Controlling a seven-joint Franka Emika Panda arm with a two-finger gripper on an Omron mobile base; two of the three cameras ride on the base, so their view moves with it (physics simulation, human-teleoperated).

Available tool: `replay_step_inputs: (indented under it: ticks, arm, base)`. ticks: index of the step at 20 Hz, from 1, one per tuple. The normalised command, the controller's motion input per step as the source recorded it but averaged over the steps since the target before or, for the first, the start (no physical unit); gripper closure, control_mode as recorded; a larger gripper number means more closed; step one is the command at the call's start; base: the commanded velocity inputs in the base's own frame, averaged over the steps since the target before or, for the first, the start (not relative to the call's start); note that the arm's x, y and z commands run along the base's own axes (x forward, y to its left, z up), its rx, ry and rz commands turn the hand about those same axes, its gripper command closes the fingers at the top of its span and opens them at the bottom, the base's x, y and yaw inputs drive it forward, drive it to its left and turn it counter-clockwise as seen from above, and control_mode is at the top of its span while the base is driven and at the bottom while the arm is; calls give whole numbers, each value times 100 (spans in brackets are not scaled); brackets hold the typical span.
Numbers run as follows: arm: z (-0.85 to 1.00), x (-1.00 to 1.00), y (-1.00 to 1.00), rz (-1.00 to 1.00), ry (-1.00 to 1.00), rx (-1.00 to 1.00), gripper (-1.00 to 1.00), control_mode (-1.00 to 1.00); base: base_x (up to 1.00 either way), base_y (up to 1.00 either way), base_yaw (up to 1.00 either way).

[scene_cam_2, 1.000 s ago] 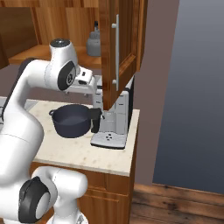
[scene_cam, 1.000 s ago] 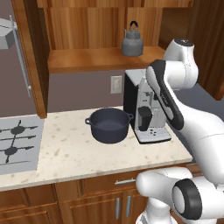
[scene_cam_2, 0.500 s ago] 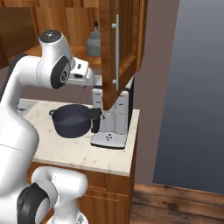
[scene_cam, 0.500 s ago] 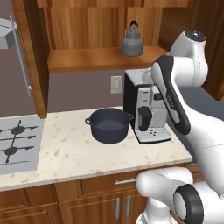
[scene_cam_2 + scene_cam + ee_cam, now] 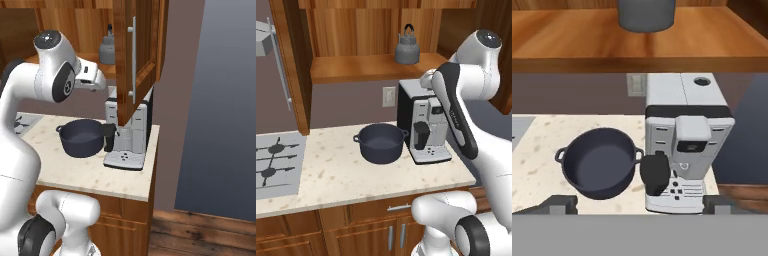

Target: Pick the kettle from the cabinet and place it on a stove burner. Then pick the pot from the counter and place it on another stove burner. Finally, turn both burners on.

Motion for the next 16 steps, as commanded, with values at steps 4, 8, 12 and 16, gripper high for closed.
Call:
replay_step_inputs:
  ticks: [4,8,12,16]
  arm:
    - [10,0,9,0,-17,0,-100,-100]
    - [14,0,4,0,-16,0,-100,-100]
    - [20,0,0,0,-16,0,-100,-100]
    - [22,0,0,0,-16,0,-100,-100]
  base:
    - [0,0,0]
    - [0,0,0]
    - [0,0,0]
    - [0,0,0]
